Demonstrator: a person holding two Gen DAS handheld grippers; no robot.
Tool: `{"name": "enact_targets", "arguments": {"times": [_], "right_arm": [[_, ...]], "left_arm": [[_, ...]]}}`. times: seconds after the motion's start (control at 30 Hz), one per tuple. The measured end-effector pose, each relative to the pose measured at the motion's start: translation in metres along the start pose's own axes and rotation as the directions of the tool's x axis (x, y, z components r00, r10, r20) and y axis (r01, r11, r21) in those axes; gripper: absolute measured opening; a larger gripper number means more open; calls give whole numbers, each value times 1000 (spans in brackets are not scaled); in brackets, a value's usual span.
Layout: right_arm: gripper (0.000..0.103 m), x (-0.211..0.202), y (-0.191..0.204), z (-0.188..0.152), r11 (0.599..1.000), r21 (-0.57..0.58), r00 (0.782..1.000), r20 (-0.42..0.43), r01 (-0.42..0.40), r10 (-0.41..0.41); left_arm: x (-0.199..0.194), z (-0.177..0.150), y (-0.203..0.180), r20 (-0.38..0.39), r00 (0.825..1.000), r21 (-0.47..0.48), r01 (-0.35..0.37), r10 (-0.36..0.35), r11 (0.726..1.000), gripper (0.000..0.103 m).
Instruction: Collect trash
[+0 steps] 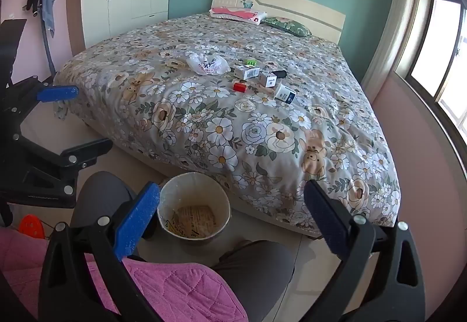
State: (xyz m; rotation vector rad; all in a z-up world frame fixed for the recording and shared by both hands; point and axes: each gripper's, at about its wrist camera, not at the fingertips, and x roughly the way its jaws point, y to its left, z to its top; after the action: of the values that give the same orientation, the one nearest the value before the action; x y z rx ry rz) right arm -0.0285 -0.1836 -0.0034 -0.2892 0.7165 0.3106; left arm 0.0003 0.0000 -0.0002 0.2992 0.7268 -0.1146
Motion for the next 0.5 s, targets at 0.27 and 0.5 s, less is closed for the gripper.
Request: {"name": "enact_targets", "arguments": {"times": [0.27, 0.5], "right_arm": [[96, 0, 0, 0, 1000, 2, 1000, -4, -3, 3], [96, 0, 0, 1, 1000, 2, 1000, -6, -4, 4]], "left_arm": [[0, 0, 1, 5, 1000, -13, 14, -14, 1000, 98], [0, 0, 2, 5, 1000, -13, 15, -15, 1000, 98]]}}
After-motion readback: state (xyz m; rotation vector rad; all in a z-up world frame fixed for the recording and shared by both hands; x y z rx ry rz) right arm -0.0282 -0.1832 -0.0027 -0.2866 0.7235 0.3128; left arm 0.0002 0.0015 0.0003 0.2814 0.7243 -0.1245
